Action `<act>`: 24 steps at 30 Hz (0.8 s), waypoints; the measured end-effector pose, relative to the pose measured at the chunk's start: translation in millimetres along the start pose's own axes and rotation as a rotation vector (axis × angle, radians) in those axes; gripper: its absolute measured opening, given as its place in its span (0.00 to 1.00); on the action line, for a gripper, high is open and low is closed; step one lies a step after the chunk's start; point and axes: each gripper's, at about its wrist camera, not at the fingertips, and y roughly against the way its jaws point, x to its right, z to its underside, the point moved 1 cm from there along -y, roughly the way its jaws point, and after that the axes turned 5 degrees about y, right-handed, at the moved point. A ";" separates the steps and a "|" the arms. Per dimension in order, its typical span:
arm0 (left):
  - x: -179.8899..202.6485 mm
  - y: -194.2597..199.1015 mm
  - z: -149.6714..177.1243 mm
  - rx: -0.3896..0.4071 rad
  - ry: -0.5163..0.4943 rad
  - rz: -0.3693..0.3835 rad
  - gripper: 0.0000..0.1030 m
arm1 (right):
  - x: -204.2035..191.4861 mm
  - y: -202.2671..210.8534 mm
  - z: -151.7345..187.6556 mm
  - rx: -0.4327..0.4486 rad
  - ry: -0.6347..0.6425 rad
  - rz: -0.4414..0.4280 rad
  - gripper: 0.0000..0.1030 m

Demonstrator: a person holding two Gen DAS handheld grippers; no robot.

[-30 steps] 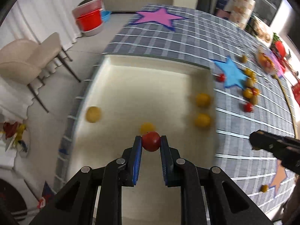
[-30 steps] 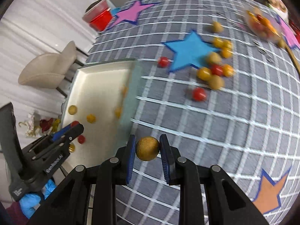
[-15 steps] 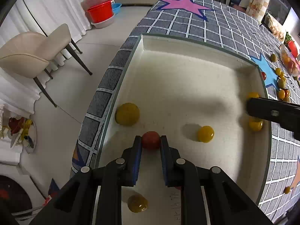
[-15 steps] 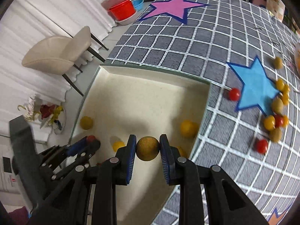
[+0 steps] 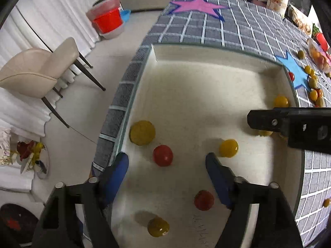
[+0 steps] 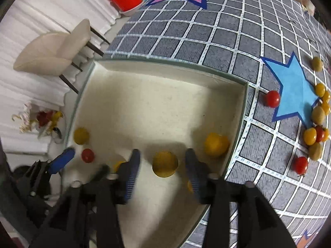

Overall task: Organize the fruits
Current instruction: 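Carry both fruits over the white tray and open both tools, then move both tools back toward the tomatoes near the blue star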

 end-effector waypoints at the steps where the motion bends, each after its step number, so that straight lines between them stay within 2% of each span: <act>1: 1.2 0.3 -0.2 -0.004 -0.011 -0.008 0.76 | 1.1 4.5 -2.1 0.012 -0.005 -0.008 0.59; 5: 5.3 2.7 1.7 -0.034 -0.050 -0.019 0.76 | 3.4 32.9 -2.2 0.083 -0.029 -0.065 0.78; 8: 11.5 8.4 4.1 -0.053 -0.092 -0.007 0.76 | 12.2 61.5 3.6 0.136 -0.066 -0.067 0.83; 11: 23.5 16.8 3.8 -0.071 -0.139 0.015 0.76 | 24.2 81.8 14.1 0.161 -0.100 -0.039 0.85; 17: 62.4 43.2 -7.1 -0.042 -0.240 0.052 0.76 | 64.9 124.9 53.1 0.191 -0.175 0.105 0.85; 24: 117.3 68.1 -22.3 0.012 -0.331 0.121 0.76 | 116.3 142.2 110.8 0.156 -0.296 0.180 0.85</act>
